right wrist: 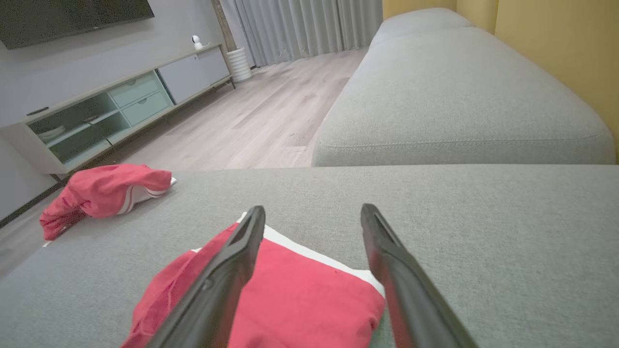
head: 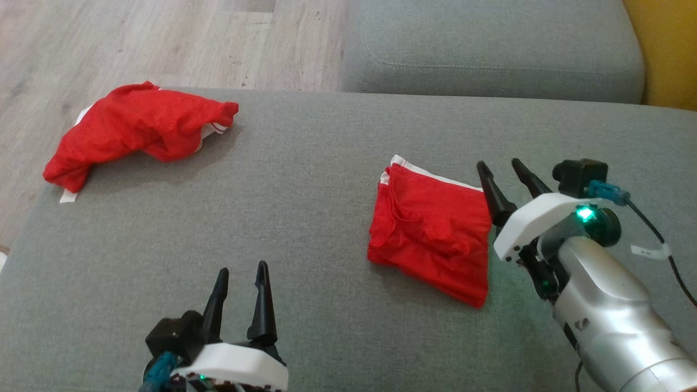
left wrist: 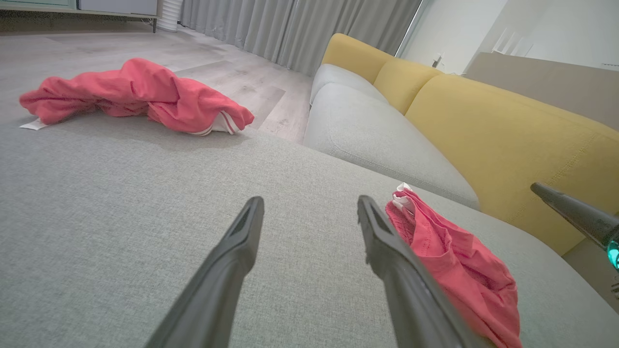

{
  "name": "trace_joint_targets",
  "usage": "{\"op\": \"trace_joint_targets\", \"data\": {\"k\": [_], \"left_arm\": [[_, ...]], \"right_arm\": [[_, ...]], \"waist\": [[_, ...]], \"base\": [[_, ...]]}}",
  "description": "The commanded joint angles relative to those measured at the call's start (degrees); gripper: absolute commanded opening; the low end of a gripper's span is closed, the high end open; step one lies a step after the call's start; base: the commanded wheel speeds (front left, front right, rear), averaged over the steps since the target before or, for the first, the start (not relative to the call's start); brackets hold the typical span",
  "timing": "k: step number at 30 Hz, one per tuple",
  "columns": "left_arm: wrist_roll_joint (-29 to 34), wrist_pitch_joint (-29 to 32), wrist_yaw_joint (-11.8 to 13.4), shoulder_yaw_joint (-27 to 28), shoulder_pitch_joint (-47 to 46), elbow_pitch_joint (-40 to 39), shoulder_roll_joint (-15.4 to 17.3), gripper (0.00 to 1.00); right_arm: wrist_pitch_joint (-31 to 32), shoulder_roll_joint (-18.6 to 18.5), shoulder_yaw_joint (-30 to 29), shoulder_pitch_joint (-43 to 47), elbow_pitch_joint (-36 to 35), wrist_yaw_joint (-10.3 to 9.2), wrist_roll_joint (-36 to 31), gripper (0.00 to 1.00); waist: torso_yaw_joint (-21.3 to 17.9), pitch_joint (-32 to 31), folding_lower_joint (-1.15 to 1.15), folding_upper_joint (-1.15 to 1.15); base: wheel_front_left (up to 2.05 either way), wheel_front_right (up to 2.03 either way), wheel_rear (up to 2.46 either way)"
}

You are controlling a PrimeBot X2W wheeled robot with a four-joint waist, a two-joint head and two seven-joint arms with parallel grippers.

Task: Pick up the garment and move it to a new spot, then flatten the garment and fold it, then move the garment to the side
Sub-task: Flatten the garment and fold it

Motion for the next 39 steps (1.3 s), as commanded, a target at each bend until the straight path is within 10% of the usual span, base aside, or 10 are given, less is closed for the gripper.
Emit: {"op": "trace_joint_targets", "data": {"k": [1, 5, 6, 39], "left_arm": [[0.87, -0.48, 0.29, 2.02, -1.59, -1.95, 0.84, 1.0], [0.93, -0.43, 0.4, 2.09, -1.73, -2.25, 1.14, 1.0], [0.95, -0.39, 0.4, 2.06, -1.8, -2.29, 1.17, 1.0], [0.72, -0.28, 0.42, 1.97, -2.28, -1.41, 1.06, 1.0]], "right_arm": [[-1.06, 0.17, -0.02, -1.18, -0.77, 0.42, -1.01, 1.0], [-1.36, 0.51, -1.05, 0.17, 1.84, 0.42, -3.1, 0.06], [-1.36, 0.62, -0.96, 0.4, 2.55, 0.42, -3.83, 0.0], [5.26, 7.18, 21.31, 4.51, -1.69, 0.42, 0.89, 0.0]], "waist": [[0.24, 0.14, 0.0, 0.0], [0.76, 0.6, 0.0, 0.0], [0.96, 0.71, 0.0, 0.0], [4.3, 0.97, 0.0, 0.0]], "base": [[0.0, 0.0, 0.0], [0.0, 0.0, 0.0], [0.0, 0.0, 0.0], [0.0, 0.0, 0.0]]}}
